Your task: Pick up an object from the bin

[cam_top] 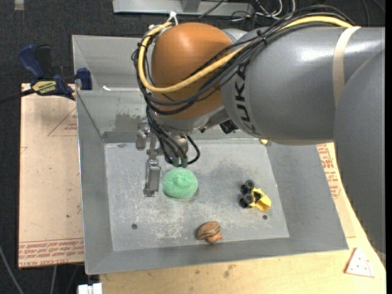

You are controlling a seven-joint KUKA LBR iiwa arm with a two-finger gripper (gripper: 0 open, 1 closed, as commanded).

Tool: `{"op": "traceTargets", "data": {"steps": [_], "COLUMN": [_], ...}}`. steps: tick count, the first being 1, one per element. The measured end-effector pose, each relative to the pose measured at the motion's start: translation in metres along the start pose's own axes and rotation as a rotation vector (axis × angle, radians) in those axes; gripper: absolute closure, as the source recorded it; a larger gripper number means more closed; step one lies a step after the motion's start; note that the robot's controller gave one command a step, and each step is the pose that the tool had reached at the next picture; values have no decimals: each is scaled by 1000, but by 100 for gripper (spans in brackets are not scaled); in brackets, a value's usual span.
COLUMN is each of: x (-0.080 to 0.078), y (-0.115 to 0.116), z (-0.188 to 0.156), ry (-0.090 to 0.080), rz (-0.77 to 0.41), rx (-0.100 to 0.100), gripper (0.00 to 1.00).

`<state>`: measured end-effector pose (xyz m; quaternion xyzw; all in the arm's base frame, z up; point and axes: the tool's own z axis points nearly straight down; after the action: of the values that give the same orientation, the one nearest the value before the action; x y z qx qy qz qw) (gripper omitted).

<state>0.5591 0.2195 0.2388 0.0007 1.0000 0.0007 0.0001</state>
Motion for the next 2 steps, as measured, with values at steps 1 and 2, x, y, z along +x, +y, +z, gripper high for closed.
{"op": "traceTargets", "data": {"steps": [1, 2], "x": [0, 25], "y": [0, -51], "z": [0, 18], "ry": [0, -2], "rz": [0, -58], "rx": [0, -1], "gripper": [0, 0]}}
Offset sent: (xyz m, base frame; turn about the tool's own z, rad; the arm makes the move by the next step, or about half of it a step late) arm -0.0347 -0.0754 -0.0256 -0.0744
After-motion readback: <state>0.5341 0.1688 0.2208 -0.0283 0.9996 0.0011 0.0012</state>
